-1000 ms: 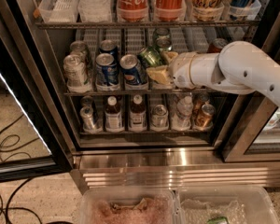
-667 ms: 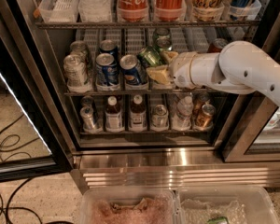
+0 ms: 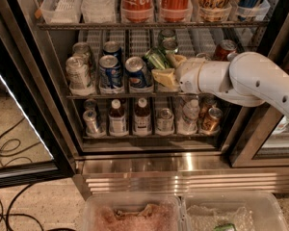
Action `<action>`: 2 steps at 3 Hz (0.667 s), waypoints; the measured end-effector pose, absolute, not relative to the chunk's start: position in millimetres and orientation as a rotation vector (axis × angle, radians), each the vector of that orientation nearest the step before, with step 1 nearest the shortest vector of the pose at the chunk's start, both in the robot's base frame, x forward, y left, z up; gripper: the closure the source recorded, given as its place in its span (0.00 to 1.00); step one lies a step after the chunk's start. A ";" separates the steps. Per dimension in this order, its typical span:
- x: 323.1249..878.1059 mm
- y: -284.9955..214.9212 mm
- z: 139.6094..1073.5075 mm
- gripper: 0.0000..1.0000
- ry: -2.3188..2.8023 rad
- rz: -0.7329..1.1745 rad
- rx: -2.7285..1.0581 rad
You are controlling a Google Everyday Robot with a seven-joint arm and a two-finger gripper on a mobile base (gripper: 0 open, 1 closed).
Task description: Pick green can from middle shelf of fridge
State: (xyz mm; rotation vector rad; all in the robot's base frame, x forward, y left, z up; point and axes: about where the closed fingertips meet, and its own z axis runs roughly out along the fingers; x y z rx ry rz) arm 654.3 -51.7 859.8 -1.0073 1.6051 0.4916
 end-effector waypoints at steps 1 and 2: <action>652.1 -55.1 858.1 1.00 1.580 0.515 -0.968; 652.1 -55.1 858.1 1.00 1.580 0.515 -0.968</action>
Offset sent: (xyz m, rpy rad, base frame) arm -0.0029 -0.0114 -0.0024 0.0627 -0.0153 -0.0220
